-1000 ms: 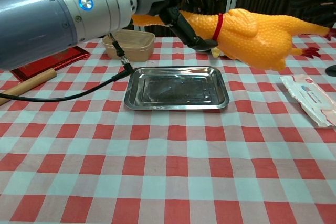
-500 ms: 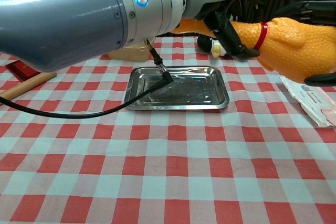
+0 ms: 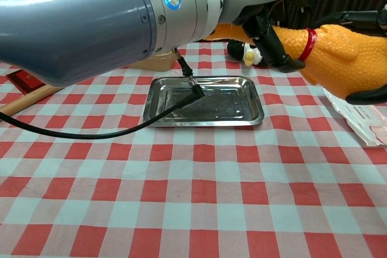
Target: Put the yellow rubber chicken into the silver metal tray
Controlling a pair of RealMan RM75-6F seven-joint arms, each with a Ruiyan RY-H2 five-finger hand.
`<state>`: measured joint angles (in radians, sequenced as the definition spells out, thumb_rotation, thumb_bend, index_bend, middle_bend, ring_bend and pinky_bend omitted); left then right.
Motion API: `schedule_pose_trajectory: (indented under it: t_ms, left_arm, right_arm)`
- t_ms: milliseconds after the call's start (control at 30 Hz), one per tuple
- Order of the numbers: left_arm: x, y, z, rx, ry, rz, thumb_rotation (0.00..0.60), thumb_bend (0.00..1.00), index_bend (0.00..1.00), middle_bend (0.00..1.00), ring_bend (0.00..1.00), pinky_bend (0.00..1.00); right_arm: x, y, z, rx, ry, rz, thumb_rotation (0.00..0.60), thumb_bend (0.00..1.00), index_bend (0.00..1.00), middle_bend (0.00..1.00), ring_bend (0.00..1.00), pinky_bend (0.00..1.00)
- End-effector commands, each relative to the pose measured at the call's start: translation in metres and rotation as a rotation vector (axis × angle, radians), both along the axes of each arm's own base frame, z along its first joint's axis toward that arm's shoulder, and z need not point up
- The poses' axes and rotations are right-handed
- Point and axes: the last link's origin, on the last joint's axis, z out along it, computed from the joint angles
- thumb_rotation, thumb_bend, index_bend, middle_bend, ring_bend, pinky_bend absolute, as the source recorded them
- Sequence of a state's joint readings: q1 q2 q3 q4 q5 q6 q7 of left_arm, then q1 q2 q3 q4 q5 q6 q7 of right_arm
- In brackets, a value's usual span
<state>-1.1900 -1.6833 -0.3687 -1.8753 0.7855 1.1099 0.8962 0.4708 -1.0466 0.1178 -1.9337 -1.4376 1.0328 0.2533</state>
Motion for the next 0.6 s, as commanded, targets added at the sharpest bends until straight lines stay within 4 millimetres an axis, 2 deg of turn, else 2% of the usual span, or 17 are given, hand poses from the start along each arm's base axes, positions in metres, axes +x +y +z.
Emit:
schedule_pose_trajectory:
  t_ms: [33, 167, 267, 500, 600]
  left_arm:
    - [-0.0006, -0.0007, 0.0011, 0.001, 0.0, -0.002, 0.6, 0.58, 0.64, 0.66, 0.57, 0.6]
    - [-0.0017, -0.0017, 0.0013, -0.006, 0.001, -0.002, 0.6, 0.58, 0.64, 0.66, 0.57, 0.6]
    - [-0.003, -0.0027, 0.0019, -0.013, 0.001, -0.001, 0.6, 0.58, 0.64, 0.66, 0.57, 0.6]
    - [-0.0065, -0.0037, 0.0028, -0.022, 0.005, 0.001, 0.6, 0.58, 0.64, 0.66, 0.57, 0.6]
    - [-0.0078, -0.0039, 0.0023, -0.026, 0.007, 0.001, 0.6, 0.58, 0.64, 0.66, 0.57, 0.6]
  right_arm:
    - [-0.0009, -0.0013, -0.0001, 0.002, 0.003, -0.007, 0.6, 0.24, 0.01, 0.0, 0.02, 0.05]
    - [-0.0015, -0.0021, -0.001, 0.013, 0.008, -0.016, 0.6, 0.24, 0.17, 0.1, 0.15, 0.17]
    - [-0.0025, -0.0033, -0.0011, 0.018, 0.014, -0.026, 0.6, 0.25, 0.25, 0.16, 0.21, 0.24]
    - [-0.0018, -0.0059, -0.0021, 0.021, 0.011, -0.041, 0.6, 0.45, 0.42, 0.3, 0.38, 0.46]
    - [-0.0018, -0.0069, -0.0029, 0.02, 0.011, -0.047, 0.6, 0.53, 0.49, 0.36, 0.44, 0.52]
